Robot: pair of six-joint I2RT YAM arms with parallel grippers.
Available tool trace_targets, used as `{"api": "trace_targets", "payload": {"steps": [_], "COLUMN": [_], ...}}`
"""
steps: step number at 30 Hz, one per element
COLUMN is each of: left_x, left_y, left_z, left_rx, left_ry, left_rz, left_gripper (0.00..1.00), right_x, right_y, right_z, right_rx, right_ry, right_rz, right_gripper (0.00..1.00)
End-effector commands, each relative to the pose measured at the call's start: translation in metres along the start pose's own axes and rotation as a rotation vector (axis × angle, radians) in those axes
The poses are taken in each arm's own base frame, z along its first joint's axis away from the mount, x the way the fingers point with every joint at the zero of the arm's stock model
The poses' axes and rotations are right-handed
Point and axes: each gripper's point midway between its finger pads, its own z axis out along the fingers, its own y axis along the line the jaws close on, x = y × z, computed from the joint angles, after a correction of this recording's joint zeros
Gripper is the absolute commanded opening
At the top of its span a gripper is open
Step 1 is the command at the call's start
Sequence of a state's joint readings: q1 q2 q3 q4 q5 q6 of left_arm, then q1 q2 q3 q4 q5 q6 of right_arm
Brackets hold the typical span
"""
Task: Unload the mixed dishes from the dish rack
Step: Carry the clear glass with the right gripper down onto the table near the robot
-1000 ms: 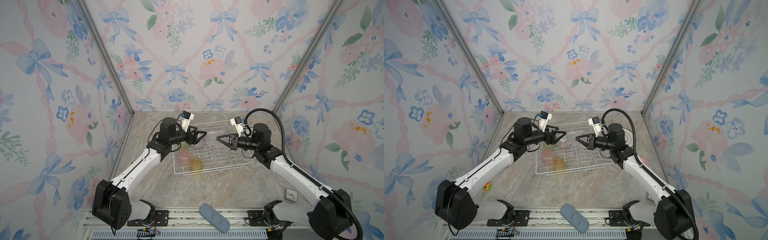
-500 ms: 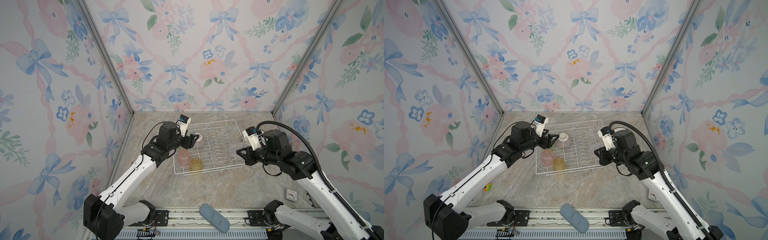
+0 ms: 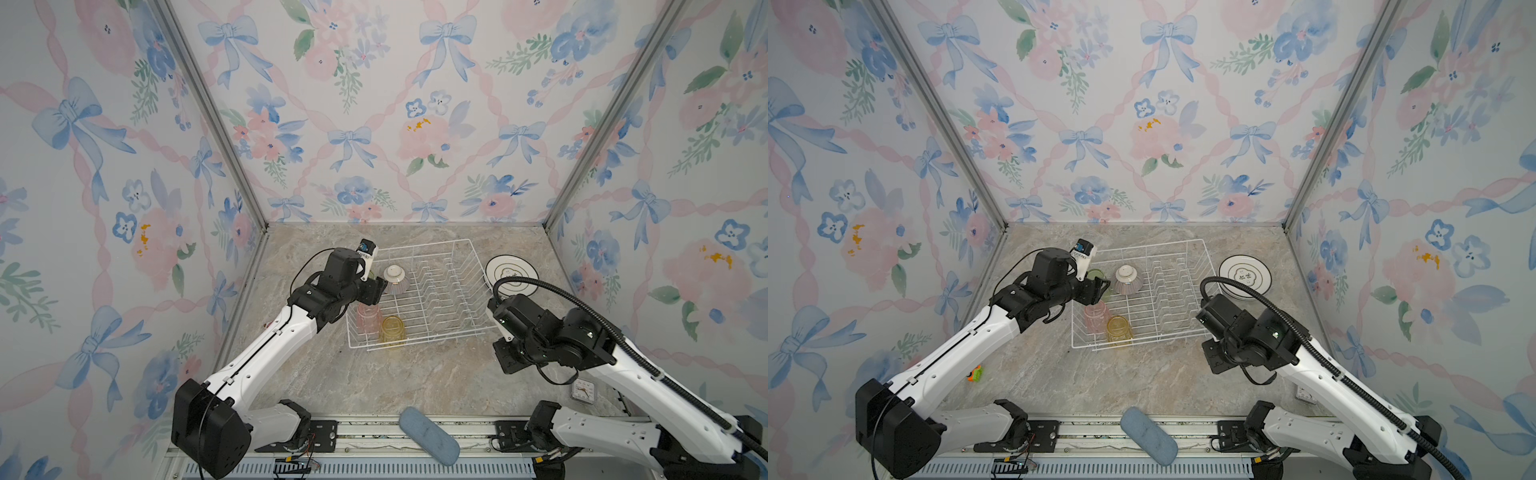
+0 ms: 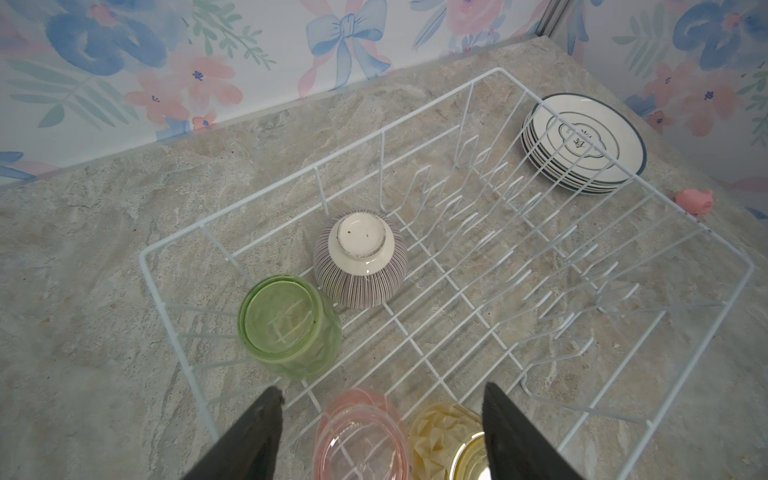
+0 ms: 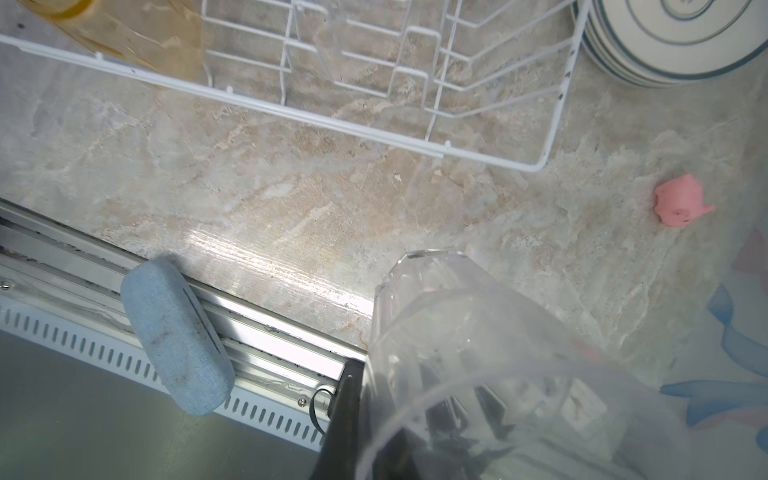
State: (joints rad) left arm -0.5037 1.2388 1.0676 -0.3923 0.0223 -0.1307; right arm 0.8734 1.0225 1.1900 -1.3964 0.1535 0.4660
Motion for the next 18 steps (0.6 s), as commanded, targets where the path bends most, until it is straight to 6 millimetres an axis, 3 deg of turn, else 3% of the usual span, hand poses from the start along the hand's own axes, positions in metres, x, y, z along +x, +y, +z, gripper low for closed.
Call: {"api": "trace_targets", "payload": {"steps": [1,8,18], "left_x": [0.013,0.024,0.041], "left_y": [0.003,-0.001,-0.001], "left_z": [0.004,0.013,0.024], "left_rx": [-0.003,0.026,0.030], "left_ry": [0.040,0.079,0.130], "left_rz": [0.012,0.018,0.022], "left_gripper": [0.72,0.71,0.74], "right_x": [0.017,0.026,0.015], "right_y": [0.003,0.014,0.007], "right_z": [0.021,0.075,0.105], "right_rx": [0.008,0.003,-0.001], "right_ry": [0.074,0.176,0.179], "right_rz": [0.046,0.073,0.132], "right_gripper": [0.00,0.00,0.00]}}
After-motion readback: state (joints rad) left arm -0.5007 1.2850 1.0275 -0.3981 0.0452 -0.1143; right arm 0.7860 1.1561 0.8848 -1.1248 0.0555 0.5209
